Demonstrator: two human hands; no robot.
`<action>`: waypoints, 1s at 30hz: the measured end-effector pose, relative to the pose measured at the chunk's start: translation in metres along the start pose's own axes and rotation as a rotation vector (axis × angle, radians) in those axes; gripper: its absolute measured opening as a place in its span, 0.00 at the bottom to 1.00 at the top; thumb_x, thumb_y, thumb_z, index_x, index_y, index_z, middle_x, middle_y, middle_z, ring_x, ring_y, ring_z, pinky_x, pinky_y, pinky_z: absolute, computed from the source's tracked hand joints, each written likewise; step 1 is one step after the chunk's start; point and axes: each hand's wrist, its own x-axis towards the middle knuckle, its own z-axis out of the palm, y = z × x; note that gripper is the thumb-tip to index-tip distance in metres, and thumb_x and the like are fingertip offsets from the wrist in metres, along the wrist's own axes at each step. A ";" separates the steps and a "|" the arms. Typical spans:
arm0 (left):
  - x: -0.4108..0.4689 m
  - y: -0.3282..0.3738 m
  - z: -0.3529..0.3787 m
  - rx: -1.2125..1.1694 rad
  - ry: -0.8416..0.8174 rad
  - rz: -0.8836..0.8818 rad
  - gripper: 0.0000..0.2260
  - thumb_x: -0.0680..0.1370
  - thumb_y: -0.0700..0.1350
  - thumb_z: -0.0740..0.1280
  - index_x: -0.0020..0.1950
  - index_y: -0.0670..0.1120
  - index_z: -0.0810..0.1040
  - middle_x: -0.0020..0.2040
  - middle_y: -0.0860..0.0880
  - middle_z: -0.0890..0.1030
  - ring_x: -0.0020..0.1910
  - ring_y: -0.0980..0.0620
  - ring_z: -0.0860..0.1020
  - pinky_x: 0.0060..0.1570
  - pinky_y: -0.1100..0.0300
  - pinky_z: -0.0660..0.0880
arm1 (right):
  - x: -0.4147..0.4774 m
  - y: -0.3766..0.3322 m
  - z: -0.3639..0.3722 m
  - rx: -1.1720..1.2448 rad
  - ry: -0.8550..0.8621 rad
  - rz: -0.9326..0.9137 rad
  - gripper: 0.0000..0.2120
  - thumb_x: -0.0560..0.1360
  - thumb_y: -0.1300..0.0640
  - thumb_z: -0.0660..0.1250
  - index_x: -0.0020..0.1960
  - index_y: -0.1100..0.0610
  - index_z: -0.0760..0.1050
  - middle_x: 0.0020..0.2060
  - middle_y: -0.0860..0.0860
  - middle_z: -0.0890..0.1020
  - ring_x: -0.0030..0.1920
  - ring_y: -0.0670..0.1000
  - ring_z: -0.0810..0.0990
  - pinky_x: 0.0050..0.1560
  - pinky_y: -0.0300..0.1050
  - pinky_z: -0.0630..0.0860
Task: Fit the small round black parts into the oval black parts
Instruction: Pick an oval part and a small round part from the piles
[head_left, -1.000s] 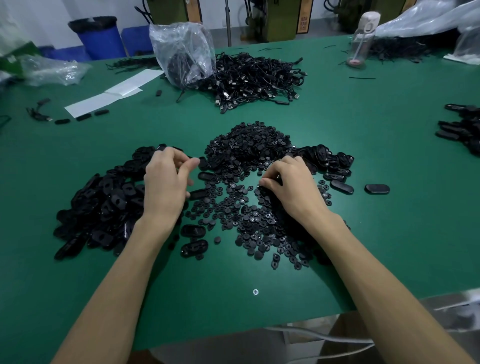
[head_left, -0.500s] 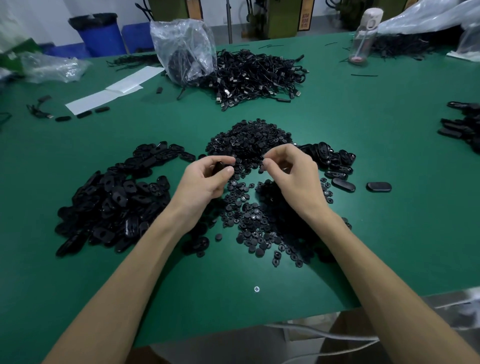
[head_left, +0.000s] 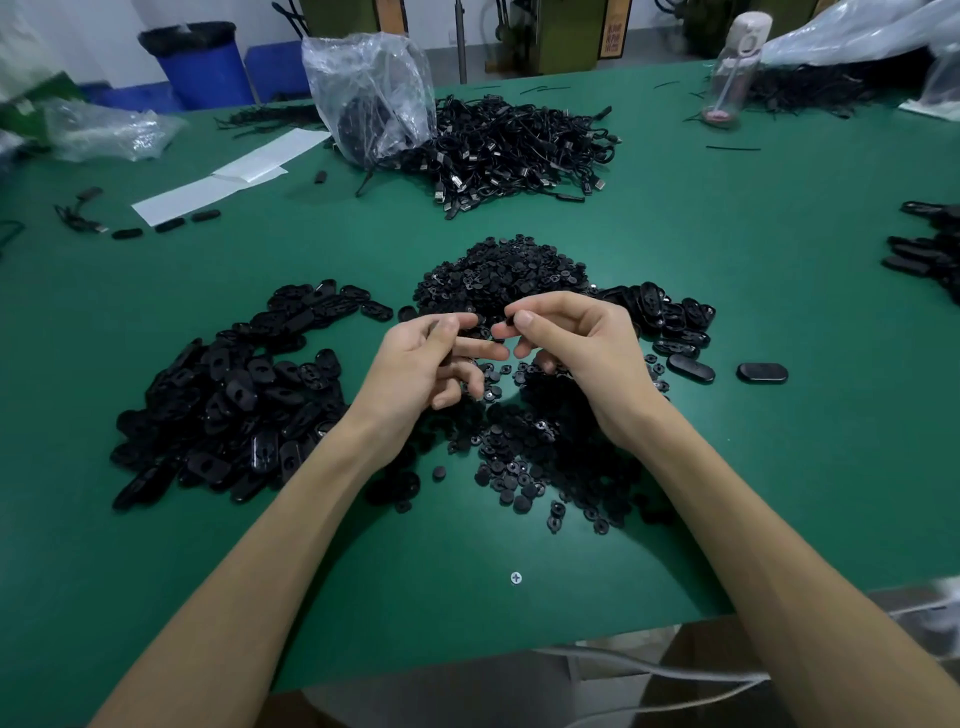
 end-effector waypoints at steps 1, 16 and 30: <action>0.000 0.000 0.001 -0.014 0.012 -0.018 0.13 0.89 0.43 0.55 0.67 0.37 0.71 0.46 0.43 0.87 0.30 0.50 0.78 0.24 0.65 0.65 | 0.000 -0.001 0.000 0.024 -0.005 0.012 0.05 0.81 0.62 0.70 0.54 0.61 0.83 0.46 0.56 0.88 0.41 0.49 0.83 0.36 0.38 0.73; -0.001 -0.003 -0.004 0.055 0.044 0.047 0.15 0.87 0.53 0.60 0.62 0.52 0.86 0.47 0.48 0.77 0.43 0.52 0.67 0.42 0.58 0.63 | 0.002 0.002 0.003 0.137 -0.041 0.070 0.03 0.78 0.65 0.72 0.50 0.63 0.78 0.43 0.58 0.87 0.41 0.53 0.85 0.35 0.41 0.76; 0.003 0.011 -0.034 0.727 0.570 0.186 0.12 0.85 0.47 0.65 0.63 0.43 0.83 0.55 0.47 0.83 0.50 0.52 0.79 0.53 0.57 0.77 | 0.003 0.006 0.000 0.046 -0.064 0.049 0.09 0.76 0.66 0.75 0.55 0.65 0.82 0.40 0.52 0.85 0.38 0.48 0.82 0.38 0.40 0.78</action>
